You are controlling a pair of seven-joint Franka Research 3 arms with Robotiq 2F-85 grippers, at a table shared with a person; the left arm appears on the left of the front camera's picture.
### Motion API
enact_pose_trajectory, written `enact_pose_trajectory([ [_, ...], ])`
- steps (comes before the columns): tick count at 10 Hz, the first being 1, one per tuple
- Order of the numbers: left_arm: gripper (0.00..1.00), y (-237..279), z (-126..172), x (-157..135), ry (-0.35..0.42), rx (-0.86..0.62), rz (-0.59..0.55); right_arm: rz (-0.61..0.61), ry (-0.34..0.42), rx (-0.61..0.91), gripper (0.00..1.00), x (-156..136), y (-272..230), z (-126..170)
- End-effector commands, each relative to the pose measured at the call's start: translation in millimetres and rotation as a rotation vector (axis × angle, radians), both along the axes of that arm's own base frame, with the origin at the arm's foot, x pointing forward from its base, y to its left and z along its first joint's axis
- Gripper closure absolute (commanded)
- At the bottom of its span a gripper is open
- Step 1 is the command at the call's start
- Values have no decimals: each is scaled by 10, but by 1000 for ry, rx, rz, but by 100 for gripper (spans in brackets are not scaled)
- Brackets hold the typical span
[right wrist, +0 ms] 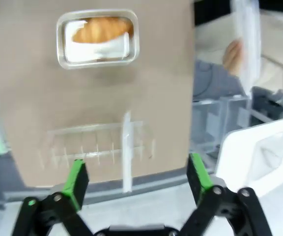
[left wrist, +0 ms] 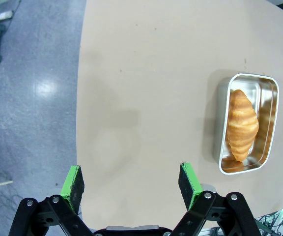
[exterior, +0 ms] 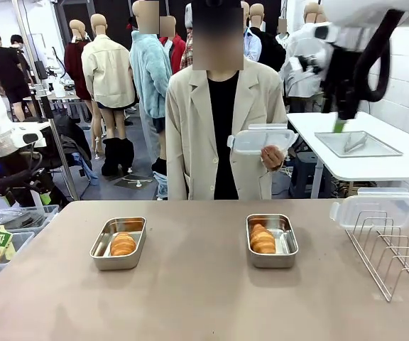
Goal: Place the bread in airtight containers.
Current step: Pick up one Airtight Container lid and hand it to the human.
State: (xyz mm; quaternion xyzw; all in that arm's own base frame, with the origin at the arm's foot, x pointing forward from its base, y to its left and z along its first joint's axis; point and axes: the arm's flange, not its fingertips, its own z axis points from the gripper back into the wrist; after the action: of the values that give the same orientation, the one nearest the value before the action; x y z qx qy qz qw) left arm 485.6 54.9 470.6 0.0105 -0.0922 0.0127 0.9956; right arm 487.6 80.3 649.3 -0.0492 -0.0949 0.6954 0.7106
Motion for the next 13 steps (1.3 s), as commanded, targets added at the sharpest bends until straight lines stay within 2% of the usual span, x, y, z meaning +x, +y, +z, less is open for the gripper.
enact_pose_trajectory([
  [1,0,-1,17,0,-3,6,9,17,111,16,0,239,-314,-17],
  [4,0,-1,17,0,-3,6,9,44,191,29,0,395,-621,-197],
  [6,0,-1,17,0,-3,6,9,44,213,26,0,441,-665,-285],
  [7,0,-1,17,0,-3,6,9,21,179,1,0,377,-679,-318],
  [13,0,-1,17,0,-3,6,9,21,179,1,0,377,-679,-318],
])
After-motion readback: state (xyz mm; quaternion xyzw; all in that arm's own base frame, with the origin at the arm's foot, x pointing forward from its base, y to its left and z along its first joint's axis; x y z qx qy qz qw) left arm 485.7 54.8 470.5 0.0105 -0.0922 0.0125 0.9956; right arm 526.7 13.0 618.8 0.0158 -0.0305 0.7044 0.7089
